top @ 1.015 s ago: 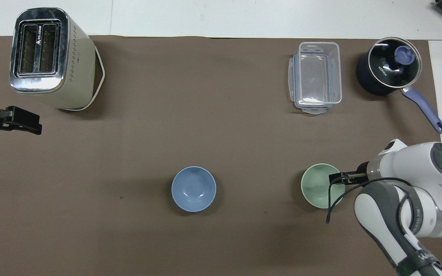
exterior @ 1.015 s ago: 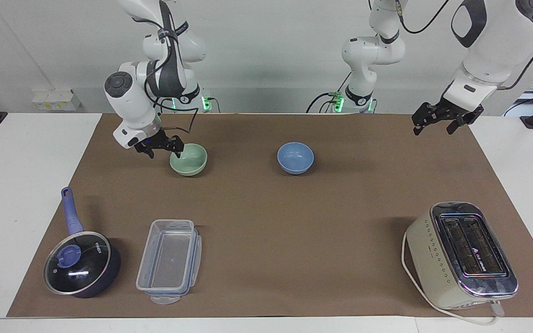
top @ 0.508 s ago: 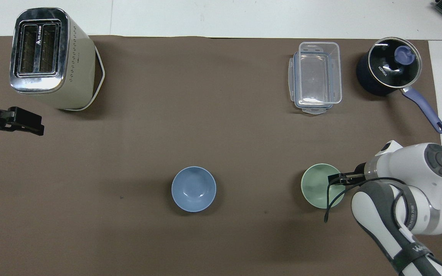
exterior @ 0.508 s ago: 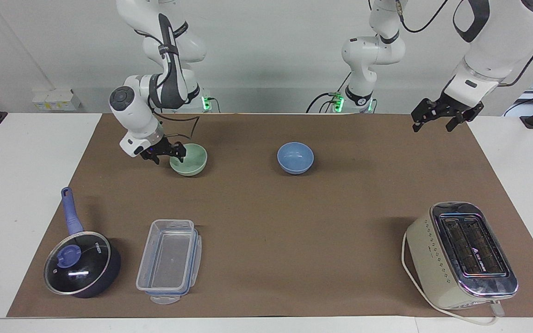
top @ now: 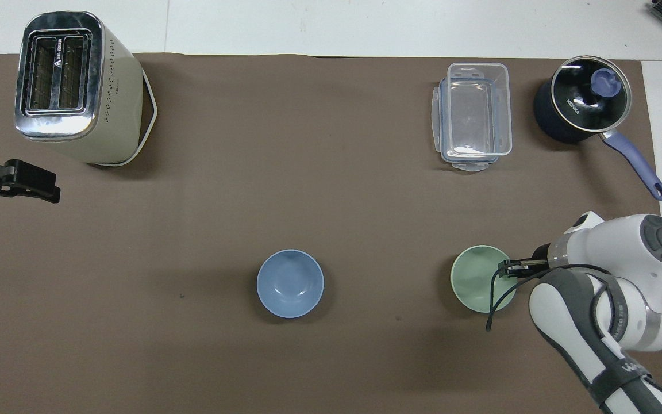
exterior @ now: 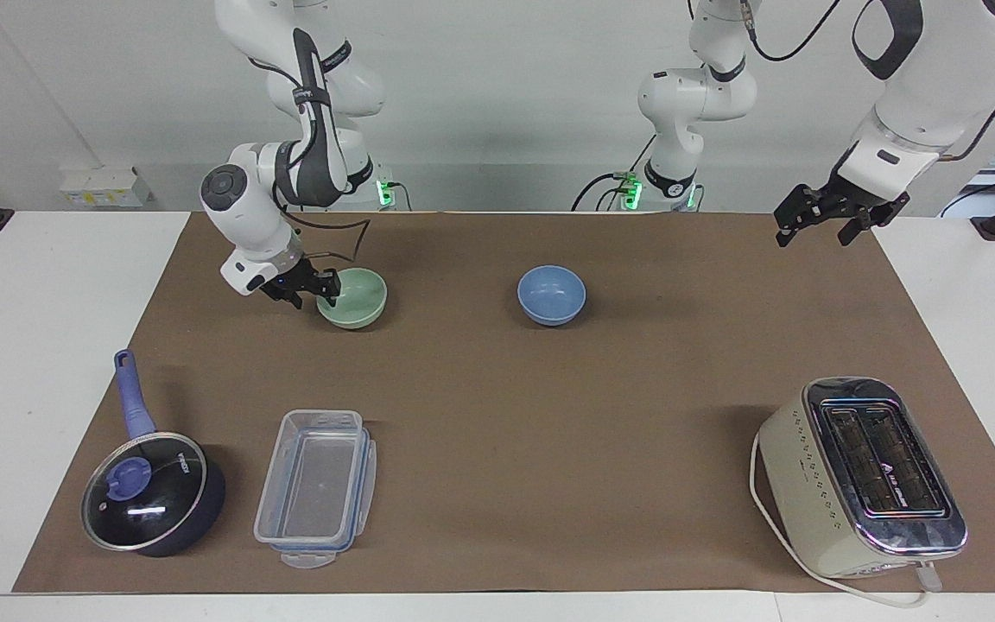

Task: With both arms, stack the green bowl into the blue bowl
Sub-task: 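Carry the green bowl over the blue bowl with the right gripper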

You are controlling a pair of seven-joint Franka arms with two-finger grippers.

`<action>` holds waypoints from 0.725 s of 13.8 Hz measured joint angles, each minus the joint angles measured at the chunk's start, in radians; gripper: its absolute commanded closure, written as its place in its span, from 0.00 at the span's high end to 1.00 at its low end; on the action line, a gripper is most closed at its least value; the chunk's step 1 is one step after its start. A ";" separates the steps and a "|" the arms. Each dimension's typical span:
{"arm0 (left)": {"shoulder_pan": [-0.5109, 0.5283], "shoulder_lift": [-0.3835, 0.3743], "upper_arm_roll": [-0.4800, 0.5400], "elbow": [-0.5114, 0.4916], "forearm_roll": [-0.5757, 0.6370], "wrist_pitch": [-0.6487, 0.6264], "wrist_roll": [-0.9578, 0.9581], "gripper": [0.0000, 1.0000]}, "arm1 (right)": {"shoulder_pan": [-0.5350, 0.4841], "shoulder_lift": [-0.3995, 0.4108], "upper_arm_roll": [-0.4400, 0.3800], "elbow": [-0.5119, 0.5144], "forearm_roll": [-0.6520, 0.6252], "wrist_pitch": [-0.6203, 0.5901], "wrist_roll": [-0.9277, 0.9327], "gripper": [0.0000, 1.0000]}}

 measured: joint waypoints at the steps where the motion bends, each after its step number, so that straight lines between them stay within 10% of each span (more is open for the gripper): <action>1: 0.000 0.000 0.000 0.000 0.000 0.000 0.000 1.00 | 0.000 0.000 0.000 0.001 0.009 0.000 0.000 0.04; 10: 0.000 0.000 0.000 0.000 0.000 0.000 0.000 1.00 | 0.068 -0.041 0.017 0.092 0.073 -0.150 0.028 0.00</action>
